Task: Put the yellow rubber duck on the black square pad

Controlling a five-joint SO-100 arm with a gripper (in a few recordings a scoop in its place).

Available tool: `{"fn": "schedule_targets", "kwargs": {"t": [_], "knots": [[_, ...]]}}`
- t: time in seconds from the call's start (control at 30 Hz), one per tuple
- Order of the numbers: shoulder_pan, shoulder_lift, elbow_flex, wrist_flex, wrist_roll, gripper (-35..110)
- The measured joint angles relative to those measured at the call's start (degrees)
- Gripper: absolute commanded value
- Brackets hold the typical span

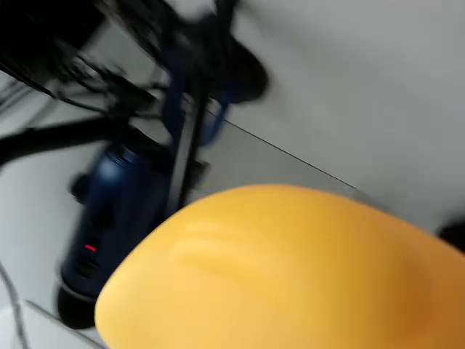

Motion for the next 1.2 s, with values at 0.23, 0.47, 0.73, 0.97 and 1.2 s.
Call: {"fn": "schedule_targets", "kwargs": {"t": [0.23, 0.47, 0.73, 0.97, 1.2], "knots": [[-13.45, -8.44, -3.43, 0.00, 8.44, 13], [-25.58, -15.56, -7.03, 0.97, 16.88, 13], [-35.77, -20.65, -7.21, 10.28, 19.51, 13], [-36.21, -20.83, -7.21, 14.24, 19.86, 13], [-44.12, -29.18, -7.56, 14.59, 20.30, 13]]}}
